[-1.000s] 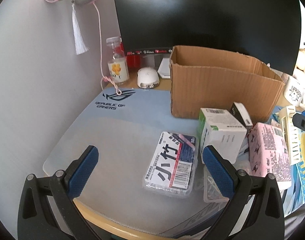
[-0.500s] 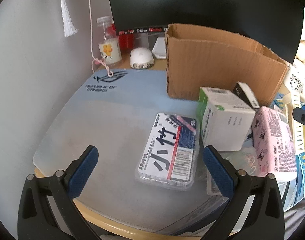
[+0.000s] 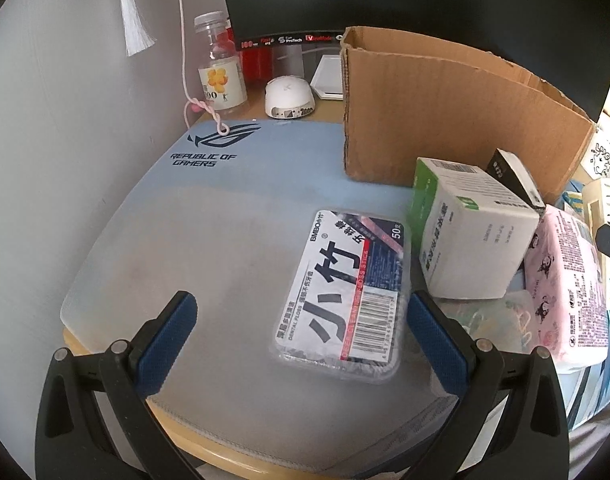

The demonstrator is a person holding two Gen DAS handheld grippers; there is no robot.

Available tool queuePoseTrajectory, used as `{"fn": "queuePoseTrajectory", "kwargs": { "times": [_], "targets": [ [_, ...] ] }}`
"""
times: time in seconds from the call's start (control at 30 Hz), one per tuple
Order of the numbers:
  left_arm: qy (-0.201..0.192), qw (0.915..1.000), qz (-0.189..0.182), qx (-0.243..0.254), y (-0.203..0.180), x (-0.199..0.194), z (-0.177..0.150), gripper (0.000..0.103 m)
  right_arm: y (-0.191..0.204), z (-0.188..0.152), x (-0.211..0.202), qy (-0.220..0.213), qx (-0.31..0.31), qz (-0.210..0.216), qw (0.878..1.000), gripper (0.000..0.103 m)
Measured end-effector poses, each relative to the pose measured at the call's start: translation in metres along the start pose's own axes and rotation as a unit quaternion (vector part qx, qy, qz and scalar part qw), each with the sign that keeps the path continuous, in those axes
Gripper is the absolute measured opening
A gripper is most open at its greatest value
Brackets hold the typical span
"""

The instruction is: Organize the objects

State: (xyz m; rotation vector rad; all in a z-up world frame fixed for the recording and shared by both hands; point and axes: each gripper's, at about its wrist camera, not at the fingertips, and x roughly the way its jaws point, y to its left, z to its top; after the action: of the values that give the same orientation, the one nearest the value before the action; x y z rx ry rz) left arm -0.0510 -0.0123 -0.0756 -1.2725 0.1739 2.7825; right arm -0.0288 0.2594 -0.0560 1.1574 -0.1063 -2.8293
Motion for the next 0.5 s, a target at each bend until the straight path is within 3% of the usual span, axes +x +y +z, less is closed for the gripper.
{"fn": "queuePoseTrajectory", "kwargs": {
  "times": [0.13, 0.23, 0.5],
  "targets": [
    [0.007, 0.9999, -0.004, -0.012, 0.005, 0.004, 0.001, 0.103, 0.0, 0.0, -0.001, -0.001, 0.003, 0.005, 1.0, 0.093],
    [0.021, 0.9996, 0.015, -0.013, 0.007, 0.013, 0.0, 0.103, 0.001, 0.0, 0.0, 0.0, 0.002, 0.015, 1.0, 0.084],
    [0.025, 0.999, -0.003, -0.036, 0.014, 0.019, 0.003, 0.103, 0.007, -0.001, 0.001, -0.001, -0.005, 0.027, 1.0, 0.065]
  ]
}}
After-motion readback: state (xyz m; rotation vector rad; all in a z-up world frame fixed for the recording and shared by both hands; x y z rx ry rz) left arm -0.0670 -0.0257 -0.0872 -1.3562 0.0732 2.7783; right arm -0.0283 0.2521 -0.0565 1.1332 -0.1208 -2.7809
